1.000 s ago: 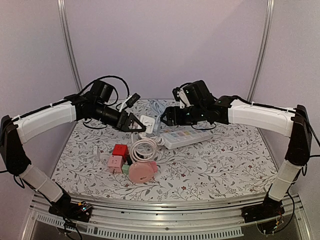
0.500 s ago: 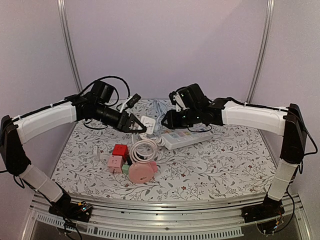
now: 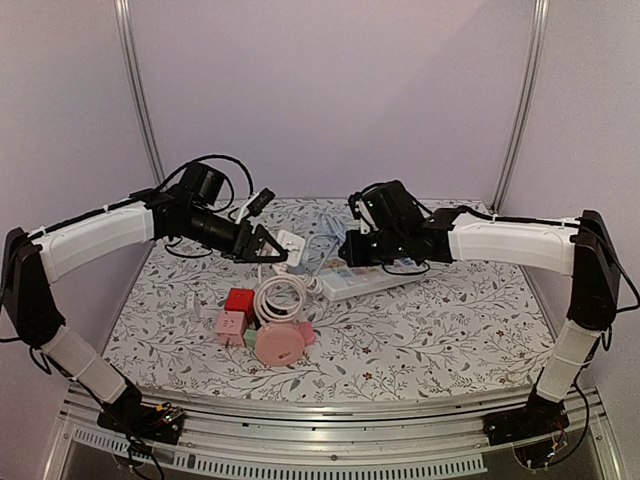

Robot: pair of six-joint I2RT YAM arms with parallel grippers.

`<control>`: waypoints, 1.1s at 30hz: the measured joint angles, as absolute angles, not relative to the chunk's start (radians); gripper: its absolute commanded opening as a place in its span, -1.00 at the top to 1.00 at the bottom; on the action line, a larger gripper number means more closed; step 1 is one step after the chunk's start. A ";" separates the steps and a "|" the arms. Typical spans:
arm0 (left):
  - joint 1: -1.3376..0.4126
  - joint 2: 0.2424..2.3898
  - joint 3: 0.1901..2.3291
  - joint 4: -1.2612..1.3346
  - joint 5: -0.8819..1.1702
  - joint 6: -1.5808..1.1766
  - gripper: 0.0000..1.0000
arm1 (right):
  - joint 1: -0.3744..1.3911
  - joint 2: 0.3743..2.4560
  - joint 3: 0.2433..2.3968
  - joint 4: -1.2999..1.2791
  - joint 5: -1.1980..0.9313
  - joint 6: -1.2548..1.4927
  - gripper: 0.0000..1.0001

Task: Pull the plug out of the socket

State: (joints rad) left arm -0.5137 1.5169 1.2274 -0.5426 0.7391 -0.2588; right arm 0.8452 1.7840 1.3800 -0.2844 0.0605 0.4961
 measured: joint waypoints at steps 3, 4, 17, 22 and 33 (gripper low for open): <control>-0.500 1.526 1.227 -0.533 0.755 -0.271 0.66 | 0.847 1.771 1.359 -0.278 0.078 0.495 1.00; -0.496 1.526 1.227 -0.531 0.756 -0.275 0.66 | 0.848 1.766 1.351 -0.274 0.084 0.494 1.00; -0.457 1.533 1.227 -0.490 0.789 -0.315 0.74 | 0.859 1.729 1.321 -0.256 0.151 0.505 1.00; -0.456 1.534 1.227 -0.485 0.789 -0.319 0.73 | 0.862 1.727 1.321 -0.257 0.165 0.506 1.00; -0.455 1.534 1.227 -0.482 0.747 -0.323 0.74 | 0.863 1.710 1.314 -0.266 0.185 0.525 1.00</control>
State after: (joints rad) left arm -0.4549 1.5337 1.2274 -0.4816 0.7471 -0.3225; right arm 0.8631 1.7100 1.3140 -0.2657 0.1848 0.5251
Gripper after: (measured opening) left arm 0.589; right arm 0.103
